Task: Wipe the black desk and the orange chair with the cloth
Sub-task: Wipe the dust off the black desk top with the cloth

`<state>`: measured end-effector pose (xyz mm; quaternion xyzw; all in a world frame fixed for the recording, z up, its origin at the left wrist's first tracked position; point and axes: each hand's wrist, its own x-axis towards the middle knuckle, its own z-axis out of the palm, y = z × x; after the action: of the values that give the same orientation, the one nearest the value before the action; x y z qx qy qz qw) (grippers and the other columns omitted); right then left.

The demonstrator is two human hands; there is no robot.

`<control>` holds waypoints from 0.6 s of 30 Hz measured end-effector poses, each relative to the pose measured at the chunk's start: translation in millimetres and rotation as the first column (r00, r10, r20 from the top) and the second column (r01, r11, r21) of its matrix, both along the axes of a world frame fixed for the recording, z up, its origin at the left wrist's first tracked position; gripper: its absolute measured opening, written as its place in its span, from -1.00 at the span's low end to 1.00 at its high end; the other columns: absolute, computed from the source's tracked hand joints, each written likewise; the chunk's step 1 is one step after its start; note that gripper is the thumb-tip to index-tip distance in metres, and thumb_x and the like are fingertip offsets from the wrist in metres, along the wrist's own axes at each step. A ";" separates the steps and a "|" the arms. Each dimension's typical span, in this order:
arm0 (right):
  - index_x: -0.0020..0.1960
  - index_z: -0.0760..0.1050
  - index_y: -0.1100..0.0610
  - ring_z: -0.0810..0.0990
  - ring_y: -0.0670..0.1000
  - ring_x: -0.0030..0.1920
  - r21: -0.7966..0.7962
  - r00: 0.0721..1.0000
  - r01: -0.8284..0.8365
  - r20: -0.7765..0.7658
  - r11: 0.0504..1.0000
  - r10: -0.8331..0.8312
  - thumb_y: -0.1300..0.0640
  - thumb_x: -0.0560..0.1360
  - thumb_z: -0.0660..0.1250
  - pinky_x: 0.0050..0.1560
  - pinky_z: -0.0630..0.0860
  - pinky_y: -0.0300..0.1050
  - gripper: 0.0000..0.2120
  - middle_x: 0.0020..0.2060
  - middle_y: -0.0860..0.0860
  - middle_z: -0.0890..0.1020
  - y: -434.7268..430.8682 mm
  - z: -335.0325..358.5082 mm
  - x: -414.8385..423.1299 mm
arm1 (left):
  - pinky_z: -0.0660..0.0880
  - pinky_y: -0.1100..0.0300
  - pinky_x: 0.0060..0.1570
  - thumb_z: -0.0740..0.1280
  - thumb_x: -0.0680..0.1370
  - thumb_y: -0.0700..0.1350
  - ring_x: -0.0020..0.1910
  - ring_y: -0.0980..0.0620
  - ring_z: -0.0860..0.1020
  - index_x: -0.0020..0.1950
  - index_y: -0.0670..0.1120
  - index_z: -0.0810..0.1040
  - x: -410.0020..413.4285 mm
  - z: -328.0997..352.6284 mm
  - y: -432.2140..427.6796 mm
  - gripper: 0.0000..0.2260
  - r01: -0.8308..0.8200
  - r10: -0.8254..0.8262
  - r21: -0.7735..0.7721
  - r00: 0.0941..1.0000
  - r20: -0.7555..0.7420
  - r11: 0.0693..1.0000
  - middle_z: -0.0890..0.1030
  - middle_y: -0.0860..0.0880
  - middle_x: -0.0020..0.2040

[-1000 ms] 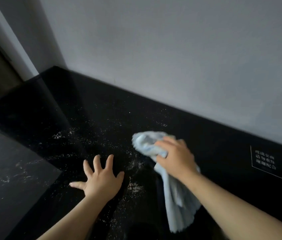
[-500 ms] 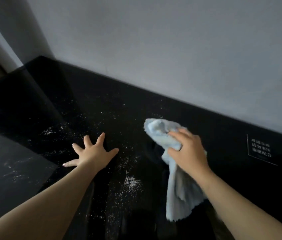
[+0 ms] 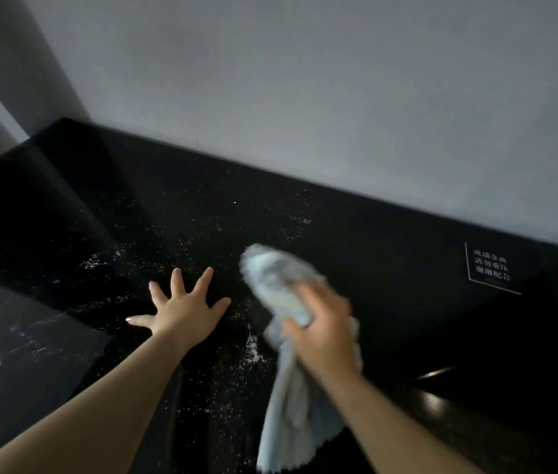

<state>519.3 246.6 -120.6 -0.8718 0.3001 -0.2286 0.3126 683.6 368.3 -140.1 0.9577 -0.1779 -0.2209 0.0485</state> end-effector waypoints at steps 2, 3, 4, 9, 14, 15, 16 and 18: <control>0.15 0.56 0.13 0.52 0.31 0.05 -0.067 0.949 0.298 -0.083 0.952 -0.303 0.15 0.32 0.38 0.03 0.47 0.18 -0.61 0.17 0.17 0.55 -41.7 3.0 -18.5 | -0.04 -0.53 0.22 0.07 0.48 0.39 0.49 -0.24 -0.24 0.45 0.38 -0.09 -1.0 -1.6 2.7 -0.41 0.026 -0.026 0.008 1.000 0.009 1.000 -0.17 0.03 0.55; 0.23 0.51 0.07 0.45 0.32 0.13 -0.099 0.878 0.419 -0.209 0.903 -0.430 0.12 0.35 0.40 0.08 0.43 0.18 -0.56 0.28 0.13 0.47 -58.9 2.8 -29.0 | -0.04 -0.53 0.23 0.05 0.48 0.39 0.49 -0.24 -0.24 0.45 0.37 -0.09 -2.1 -2.7 2.8 -0.41 0.029 -0.029 0.008 0.999 0.015 1.000 -0.17 0.03 0.55; 0.29 0.45 0.00 0.38 0.30 0.21 -0.139 0.803 0.477 -0.333 0.868 -0.494 0.07 0.37 0.40 0.11 0.38 0.18 -0.51 0.36 0.08 0.39 -65.4 2.0 -36.2 | -0.05 -0.53 0.23 0.04 0.49 0.39 0.49 -0.24 -0.24 0.45 0.37 -0.10 -3.5 -3.3 2.3 -0.42 0.029 -0.029 0.005 0.999 0.023 1.000 -0.17 0.03 0.55; 0.15 0.54 -0.08 0.49 0.26 0.13 -0.247 0.943 -0.002 -0.322 0.969 -0.080 0.01 0.17 0.48 -0.04 0.46 0.13 -0.46 0.30 0.03 0.48 8.8 -11.0 -11.6 | -0.08 -0.54 0.23 0.09 0.49 0.37 0.49 -0.22 -0.26 0.45 0.37 -0.04 -2.6 -5.1 -1.6 -0.43 -0.007 0.008 -0.035 1.000 0.020 0.999 -0.17 0.05 0.55; 0.16 0.55 0.05 0.49 0.28 0.09 -0.198 0.978 0.156 -0.106 0.968 -0.179 0.05 0.29 0.39 0.05 0.44 0.09 -0.56 0.26 0.09 0.51 -48.9 -0.7 17.4 | -0.09 -0.51 0.24 0.19 0.39 0.44 0.47 -0.18 -0.34 0.44 0.38 -0.08 22.6 0.9 -9.2 -0.28 0.051 -0.046 -0.062 0.996 0.074 0.997 -0.27 0.10 0.53; 0.24 0.50 0.04 0.43 0.28 0.18 -0.219 0.927 0.291 -0.177 0.931 -0.331 0.05 0.32 0.41 0.13 0.38 0.10 -0.52 0.34 0.08 0.43 -77.4 -0.5 19.2 | -0.08 -0.51 0.24 0.22 0.37 0.43 0.47 -0.19 -0.34 0.45 0.37 -0.11 28.6 4.5 -13.6 -0.24 0.033 -0.029 -0.076 0.998 0.047 0.997 -0.28 0.10 0.53; 0.32 0.41 0.00 0.35 0.27 0.26 -0.220 0.848 0.408 -0.269 0.886 -0.457 0.03 0.36 0.40 0.19 0.33 0.13 -0.47 0.41 0.07 0.33 -105.2 -0.2 19.2 | -0.08 -0.52 0.24 0.25 0.36 0.43 0.47 -0.20 -0.33 0.45 0.37 -0.12 33.8 7.5 -19.4 -0.21 0.002 -0.003 -0.089 1.000 -0.002 0.996 -0.27 0.09 0.53; 0.43 0.21 -0.08 0.24 0.27 0.34 -0.165 0.696 0.562 -0.434 0.810 -0.572 -0.08 0.43 0.31 0.22 0.27 0.24 -0.39 0.48 0.05 0.15 -146.3 -1.0 19.9 | -0.09 -0.53 0.23 0.27 0.33 0.44 0.47 -0.23 -0.32 0.46 0.37 -0.12 40.3 10.1 -31.0 -0.18 -0.046 0.038 -0.084 0.995 -0.092 0.995 -0.25 0.08 0.53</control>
<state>539.1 100.3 -121.6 -0.7680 0.6173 -0.1013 0.1374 723.9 337.3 -130.1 0.9473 -0.1648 -0.2549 0.1020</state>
